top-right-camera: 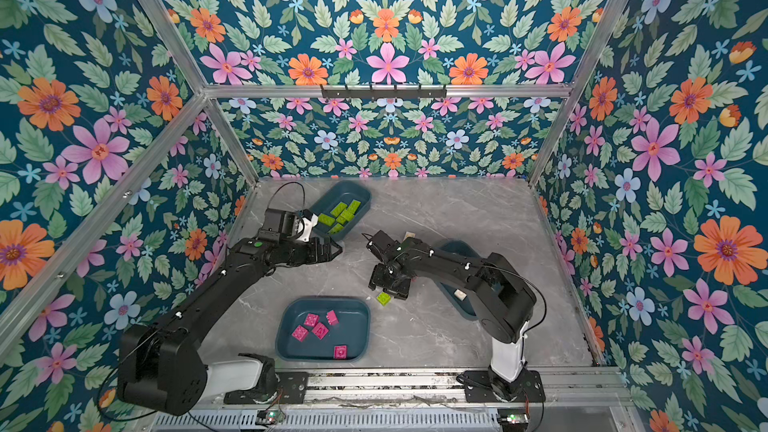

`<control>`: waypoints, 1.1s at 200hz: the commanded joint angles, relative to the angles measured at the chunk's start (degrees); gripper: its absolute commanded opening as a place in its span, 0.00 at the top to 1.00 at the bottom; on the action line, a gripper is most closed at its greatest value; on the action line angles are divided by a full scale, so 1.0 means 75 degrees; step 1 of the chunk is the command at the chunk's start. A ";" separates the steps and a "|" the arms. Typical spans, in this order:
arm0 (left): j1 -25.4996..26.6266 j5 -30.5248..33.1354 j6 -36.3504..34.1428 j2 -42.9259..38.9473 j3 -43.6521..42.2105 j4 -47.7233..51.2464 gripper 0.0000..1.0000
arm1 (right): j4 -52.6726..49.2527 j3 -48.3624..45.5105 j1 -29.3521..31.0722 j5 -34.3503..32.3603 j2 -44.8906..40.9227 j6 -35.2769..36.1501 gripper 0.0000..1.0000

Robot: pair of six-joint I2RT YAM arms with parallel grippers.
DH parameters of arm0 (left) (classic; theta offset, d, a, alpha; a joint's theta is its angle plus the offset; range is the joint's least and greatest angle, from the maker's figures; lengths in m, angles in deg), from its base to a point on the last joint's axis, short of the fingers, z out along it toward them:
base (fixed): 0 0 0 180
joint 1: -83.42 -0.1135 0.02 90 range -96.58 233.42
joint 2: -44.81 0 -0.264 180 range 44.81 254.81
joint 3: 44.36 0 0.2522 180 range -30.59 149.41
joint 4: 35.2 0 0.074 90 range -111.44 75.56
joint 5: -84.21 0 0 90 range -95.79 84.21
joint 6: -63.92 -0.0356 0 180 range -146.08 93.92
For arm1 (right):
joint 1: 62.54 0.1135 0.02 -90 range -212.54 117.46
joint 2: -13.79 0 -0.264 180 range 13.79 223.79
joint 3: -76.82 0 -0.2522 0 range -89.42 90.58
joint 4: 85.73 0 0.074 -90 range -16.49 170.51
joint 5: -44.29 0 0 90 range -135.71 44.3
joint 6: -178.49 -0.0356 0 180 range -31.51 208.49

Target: Sort the legos into containers by color

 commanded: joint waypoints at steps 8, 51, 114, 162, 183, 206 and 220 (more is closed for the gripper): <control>-0.0029 0.0053 -0.0193 0.0030 -0.0010 -0.0028 0.00 | -0.0093 0.0077 0.0099 -0.0244 0.0195 -0.1126 0.29; -0.0052 -0.0002 -0.0311 0.0176 0.0095 -0.0066 0.00 | -0.0076 0.0185 0.0150 -0.0278 0.0566 -0.1661 0.36; -0.0082 -0.0110 -0.0401 0.0282 0.0058 -0.0148 0.00 | -0.0540 0.0601 0.0239 -0.0620 0.0989 -0.1672 0.50; -0.0122 -0.0124 -0.0432 0.0249 0.0017 -0.0160 0.00 | -0.0761 0.0701 0.0322 -0.0869 0.1125 -0.1519 0.61; -0.0125 -0.0136 -0.0422 0.0209 -0.0024 -0.0182 0.00 | -0.0740 0.0635 0.0328 -0.0887 0.1126 -0.1477 0.66; -0.0134 -0.0137 -0.0416 0.0148 -0.0042 -0.0172 0.00 | -0.0769 0.0675 0.0328 -0.1064 0.0842 -0.1288 0.70; -0.0146 -0.0112 -0.0434 0.0116 -0.0030 -0.0138 0.00 | -0.0881 0.0828 0.0328 -0.1260 0.0644 -0.1071 0.71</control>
